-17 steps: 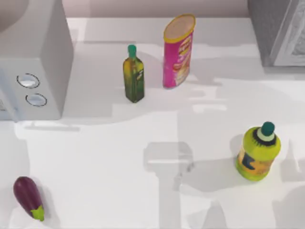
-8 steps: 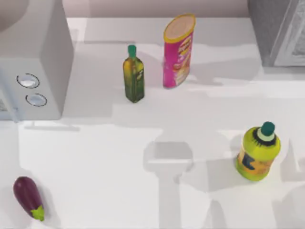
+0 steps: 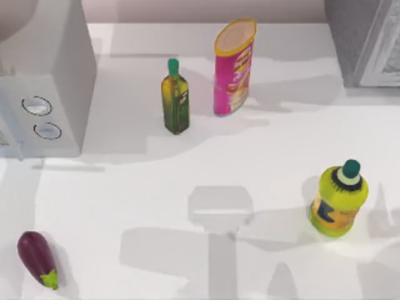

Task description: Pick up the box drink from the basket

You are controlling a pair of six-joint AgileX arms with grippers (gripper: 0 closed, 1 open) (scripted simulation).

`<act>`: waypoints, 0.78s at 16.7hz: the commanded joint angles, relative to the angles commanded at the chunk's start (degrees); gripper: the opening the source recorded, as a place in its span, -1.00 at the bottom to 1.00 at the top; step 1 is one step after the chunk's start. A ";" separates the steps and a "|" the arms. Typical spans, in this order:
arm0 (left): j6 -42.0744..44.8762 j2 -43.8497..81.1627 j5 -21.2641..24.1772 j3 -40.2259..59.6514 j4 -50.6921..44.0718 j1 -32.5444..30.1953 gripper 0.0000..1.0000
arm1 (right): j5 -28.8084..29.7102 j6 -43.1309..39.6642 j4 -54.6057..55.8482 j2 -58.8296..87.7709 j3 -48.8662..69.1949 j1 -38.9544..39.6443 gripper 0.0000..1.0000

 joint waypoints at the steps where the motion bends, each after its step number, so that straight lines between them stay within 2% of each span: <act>1: -0.06 -5.02 -0.97 -5.55 0.32 -0.85 -1.00 | 0.00 0.00 0.00 0.00 0.00 0.00 1.00; 5: -0.35 -23.81 -4.78 -26.03 1.49 -4.17 -1.00 | 0.00 0.00 0.00 0.00 0.00 0.00 1.00; 8: -0.52 -34.87 -7.25 -37.58 2.24 -6.32 -1.00 | 0.00 0.00 0.00 0.00 0.00 0.00 1.00; 13: -0.65 -42.56 -9.18 -45.24 2.88 -8.05 -1.00 | 0.00 0.00 0.00 0.00 0.00 0.00 1.00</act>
